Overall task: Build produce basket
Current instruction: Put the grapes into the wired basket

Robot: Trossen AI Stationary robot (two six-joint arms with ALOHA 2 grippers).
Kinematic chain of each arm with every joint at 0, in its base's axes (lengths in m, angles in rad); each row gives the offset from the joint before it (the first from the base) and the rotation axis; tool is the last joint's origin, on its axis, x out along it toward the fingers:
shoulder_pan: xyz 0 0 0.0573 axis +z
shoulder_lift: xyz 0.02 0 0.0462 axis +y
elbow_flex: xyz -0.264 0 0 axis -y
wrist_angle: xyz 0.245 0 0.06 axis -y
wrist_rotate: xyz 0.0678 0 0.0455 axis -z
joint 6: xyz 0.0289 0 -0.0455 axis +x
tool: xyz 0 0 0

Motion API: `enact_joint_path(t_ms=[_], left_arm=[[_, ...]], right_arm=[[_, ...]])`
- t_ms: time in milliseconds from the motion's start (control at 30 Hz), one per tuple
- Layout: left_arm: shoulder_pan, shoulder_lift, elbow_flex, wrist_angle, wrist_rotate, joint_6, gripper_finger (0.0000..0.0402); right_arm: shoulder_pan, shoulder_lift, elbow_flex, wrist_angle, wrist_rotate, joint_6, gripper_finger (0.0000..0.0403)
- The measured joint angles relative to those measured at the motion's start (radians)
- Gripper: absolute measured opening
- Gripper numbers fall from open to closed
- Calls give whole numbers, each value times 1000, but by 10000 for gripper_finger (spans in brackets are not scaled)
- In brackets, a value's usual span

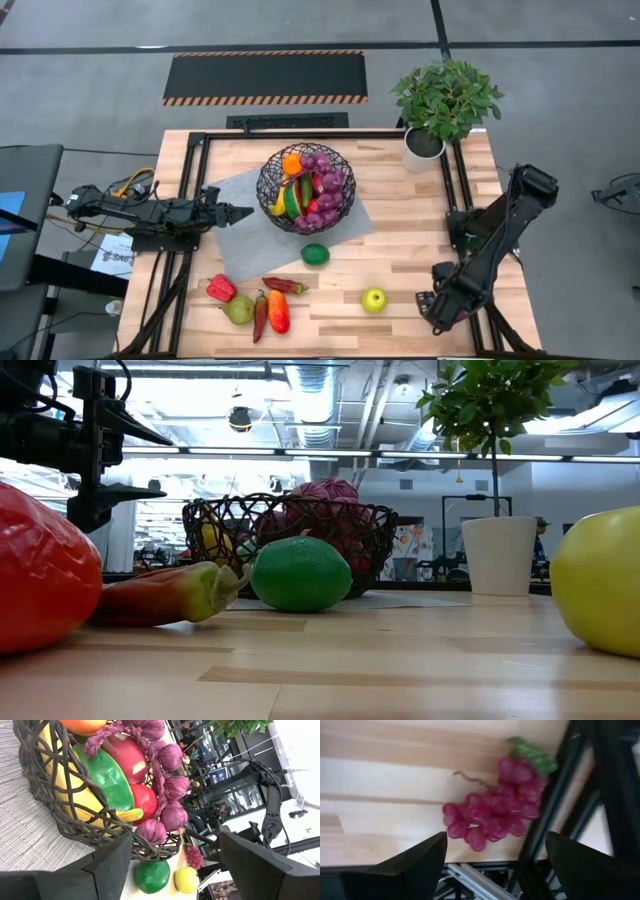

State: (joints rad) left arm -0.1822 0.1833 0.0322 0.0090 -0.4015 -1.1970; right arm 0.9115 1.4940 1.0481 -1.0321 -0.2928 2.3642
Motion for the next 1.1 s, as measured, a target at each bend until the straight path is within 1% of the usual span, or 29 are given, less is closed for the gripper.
enact_joint_path(t_ms=[133, 267, 333, 400, 500, 600, 733, 833, 1000, 1100], left_arm=[[0, 0, 0, 0, -3, 4, 289], [0, 0, 0, 0, -3, 3, 289], [0, 0, 0, 0, -3, 3, 289], [0, 0, 0, 0, -5, 3, 289], [0, 0, 0, 0, -21, -12, 289], [1, 0, 0, 0, -31, -20, 289], [0, 0, 0, 1, -33, -22, 289], [0, 0, 0, 1, -32, -33, 289], [0, 0, 0, 1, -32, -35, 289], [0, 0, 0, 1, -32, -35, 289]], right_arm=[[8, 39, -34, 80, -13, -4, 356], [45, 113, -40, 104, -98, -31, 356], [58, 146, -39, 122, -126, -34, 356], [65, 170, -39, 138, -129, -39, 355], [61, 212, -39, 191, -128, -34, 346], [60, 249, -36, 229, -132, -34, 323], [38, 289, -35, 264, -146, -40, 274], [16, 289, -36, 270, -145, -62, 224], [-36, 271, -39, 238, -118, -140, 114], [-73, 242, -41, 226, -63, -195, 51]])
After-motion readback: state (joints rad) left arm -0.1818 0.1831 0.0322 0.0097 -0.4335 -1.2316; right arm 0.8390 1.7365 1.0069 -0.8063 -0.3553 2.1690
